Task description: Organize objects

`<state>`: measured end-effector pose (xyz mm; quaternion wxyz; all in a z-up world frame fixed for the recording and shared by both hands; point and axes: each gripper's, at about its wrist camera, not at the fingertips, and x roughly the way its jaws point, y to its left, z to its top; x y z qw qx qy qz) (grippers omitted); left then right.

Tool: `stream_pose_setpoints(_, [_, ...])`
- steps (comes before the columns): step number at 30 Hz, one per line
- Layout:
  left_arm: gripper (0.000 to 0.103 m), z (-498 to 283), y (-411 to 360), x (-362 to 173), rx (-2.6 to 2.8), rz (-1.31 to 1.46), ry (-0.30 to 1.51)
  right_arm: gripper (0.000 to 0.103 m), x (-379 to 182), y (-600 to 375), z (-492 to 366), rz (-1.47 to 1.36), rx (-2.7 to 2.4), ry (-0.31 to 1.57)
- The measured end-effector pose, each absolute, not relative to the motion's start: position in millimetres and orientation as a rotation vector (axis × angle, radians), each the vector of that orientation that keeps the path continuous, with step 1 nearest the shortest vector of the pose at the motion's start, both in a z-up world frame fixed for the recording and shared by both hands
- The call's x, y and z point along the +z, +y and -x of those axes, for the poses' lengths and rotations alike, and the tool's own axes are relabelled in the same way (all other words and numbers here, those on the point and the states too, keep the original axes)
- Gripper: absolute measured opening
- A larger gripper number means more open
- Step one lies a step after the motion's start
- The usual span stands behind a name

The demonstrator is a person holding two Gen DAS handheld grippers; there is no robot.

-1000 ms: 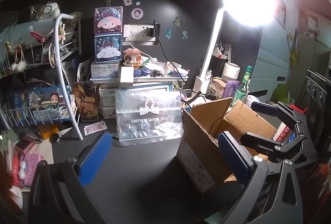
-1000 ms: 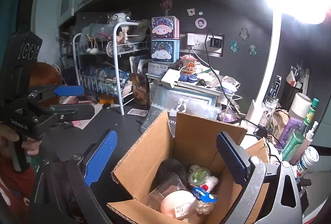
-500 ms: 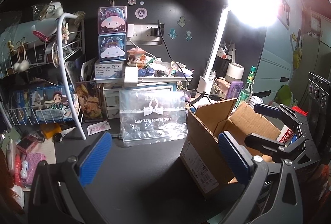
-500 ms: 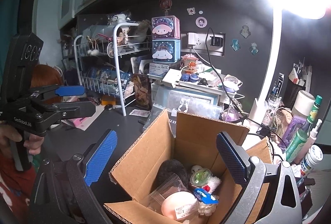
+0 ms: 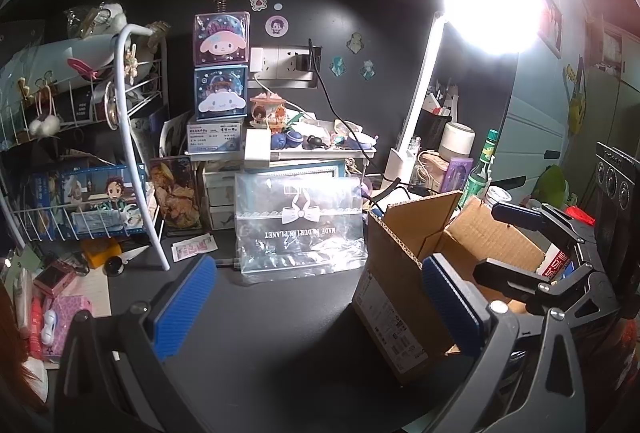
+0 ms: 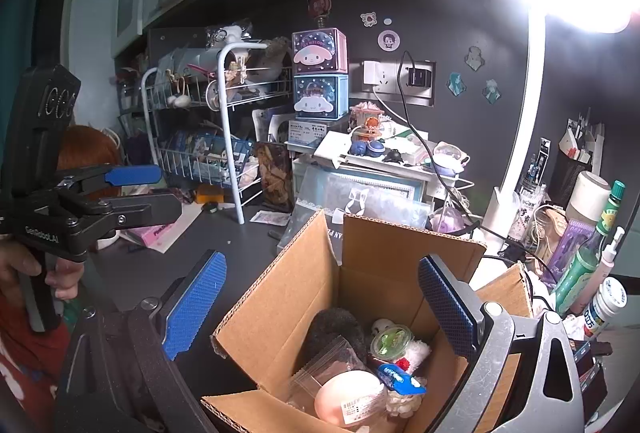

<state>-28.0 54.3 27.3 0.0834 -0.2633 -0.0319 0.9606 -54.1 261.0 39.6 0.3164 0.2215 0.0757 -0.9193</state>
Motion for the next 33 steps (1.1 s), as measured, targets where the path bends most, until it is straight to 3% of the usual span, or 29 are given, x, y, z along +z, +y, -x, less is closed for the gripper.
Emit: stream_pose_setpoints(33, [0.102,27.1,52.5,25.3,2.886,0.784,-0.098,0.097,37.2,254.0,49.8,-0.588,-2.426,0.186])
